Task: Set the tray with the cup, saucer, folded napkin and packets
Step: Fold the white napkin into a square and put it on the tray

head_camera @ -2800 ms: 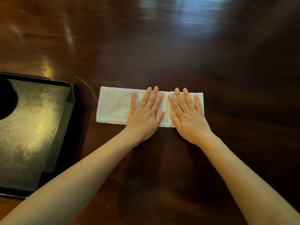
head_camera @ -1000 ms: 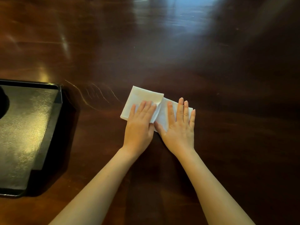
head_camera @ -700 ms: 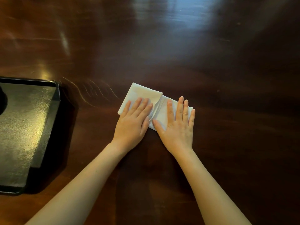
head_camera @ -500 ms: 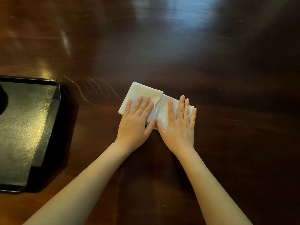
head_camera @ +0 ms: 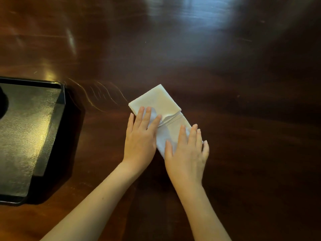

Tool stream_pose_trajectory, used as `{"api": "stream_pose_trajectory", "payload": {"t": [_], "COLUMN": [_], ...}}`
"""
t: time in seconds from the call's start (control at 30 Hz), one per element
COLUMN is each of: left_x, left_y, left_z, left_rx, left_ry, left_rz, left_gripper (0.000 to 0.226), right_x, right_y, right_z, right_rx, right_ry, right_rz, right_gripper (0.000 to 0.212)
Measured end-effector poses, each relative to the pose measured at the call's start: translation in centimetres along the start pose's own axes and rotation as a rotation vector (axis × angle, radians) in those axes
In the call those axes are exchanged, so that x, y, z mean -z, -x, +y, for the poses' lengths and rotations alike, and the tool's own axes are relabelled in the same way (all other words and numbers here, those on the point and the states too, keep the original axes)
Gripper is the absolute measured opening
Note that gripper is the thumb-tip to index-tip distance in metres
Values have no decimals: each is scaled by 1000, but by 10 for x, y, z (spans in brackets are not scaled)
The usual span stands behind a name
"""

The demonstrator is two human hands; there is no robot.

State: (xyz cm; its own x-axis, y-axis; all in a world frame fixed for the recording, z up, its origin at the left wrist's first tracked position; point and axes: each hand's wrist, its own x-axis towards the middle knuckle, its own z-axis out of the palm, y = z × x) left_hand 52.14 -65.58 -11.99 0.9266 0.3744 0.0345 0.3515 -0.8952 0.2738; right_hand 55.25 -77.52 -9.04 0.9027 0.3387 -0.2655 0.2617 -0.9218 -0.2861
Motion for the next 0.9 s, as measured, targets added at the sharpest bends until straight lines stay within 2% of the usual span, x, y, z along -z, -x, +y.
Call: {"api": "stream_pose_trajectory", "payload": {"t": [0.1,0.17,0.33,0.53,0.67,0.9], "left_x": [2,7,11,17,20,21], "left_y": [-7,-10,-5,-4,-2,-9], "left_z": [-14,-18,-18,-24,-27,-24], "left_rx": [-34,-34,4,5,-8,-19], "left_ry": [135,185,146,152,146,138], "left_rz": [24,11,51,62,47,101], "left_gripper": [38,34,30,29,23,12], "right_x": [24,35,43,49,49,43], "right_y": [-15,-44,-99,-116,-123,-140], "right_z": [12,19,26,25,25,25], "right_rx": [67,203,525,684,751,995], "right_ry": [-96,-162,-60,-9,-25,71], "right_rz": [82,133,-66,-103,-100,50], "right_gripper": [52,49,37,34,23,8]}}
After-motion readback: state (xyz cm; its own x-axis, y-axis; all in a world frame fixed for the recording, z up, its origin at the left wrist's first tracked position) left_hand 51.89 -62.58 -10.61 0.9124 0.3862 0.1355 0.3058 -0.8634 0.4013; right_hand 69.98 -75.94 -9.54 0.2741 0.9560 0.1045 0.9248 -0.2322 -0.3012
